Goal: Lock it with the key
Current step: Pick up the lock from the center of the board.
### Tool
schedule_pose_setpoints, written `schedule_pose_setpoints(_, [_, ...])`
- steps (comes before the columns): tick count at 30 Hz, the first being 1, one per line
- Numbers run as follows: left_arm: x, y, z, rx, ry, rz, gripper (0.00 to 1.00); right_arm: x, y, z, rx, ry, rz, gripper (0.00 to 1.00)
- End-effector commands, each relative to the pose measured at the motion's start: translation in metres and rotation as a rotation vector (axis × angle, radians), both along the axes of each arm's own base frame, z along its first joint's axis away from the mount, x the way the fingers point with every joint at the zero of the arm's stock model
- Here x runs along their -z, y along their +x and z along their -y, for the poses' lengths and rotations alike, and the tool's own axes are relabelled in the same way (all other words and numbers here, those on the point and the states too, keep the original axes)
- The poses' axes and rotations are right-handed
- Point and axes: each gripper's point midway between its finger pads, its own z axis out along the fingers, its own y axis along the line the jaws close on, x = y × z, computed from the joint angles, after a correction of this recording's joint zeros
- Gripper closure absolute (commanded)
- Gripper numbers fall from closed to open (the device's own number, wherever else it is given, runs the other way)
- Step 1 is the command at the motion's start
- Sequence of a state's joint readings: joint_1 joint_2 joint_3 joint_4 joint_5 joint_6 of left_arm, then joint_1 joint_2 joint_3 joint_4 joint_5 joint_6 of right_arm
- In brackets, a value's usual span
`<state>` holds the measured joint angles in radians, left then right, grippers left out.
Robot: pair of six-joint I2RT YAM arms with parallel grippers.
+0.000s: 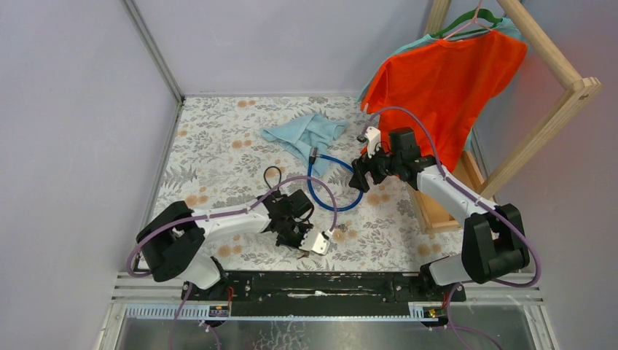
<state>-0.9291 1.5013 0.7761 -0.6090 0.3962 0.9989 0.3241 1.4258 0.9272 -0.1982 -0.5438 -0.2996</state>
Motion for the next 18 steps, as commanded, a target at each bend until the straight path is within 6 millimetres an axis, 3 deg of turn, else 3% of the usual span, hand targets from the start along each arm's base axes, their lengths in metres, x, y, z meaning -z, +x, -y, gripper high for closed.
schedule_pose_setpoints(1, [0.005, 0.006, 0.009, -0.137, -0.043, 0.015, 0.78, -0.006, 0.005, -0.003, -0.011, 0.018, 0.013, 0.07])
schedule_pose_setpoints(10, [-0.008, 0.024, 0.014, -0.254, -0.088, 0.092, 0.99, -0.006, 0.007, -0.003, -0.007, 0.014, 0.012, 0.07])
schedule_pose_setpoints(18, [-0.052, 0.049, 0.039, -0.255, -0.226, 0.175, 1.00, -0.019, -0.015, -0.033, -0.099, 0.211, -0.088, 0.11])
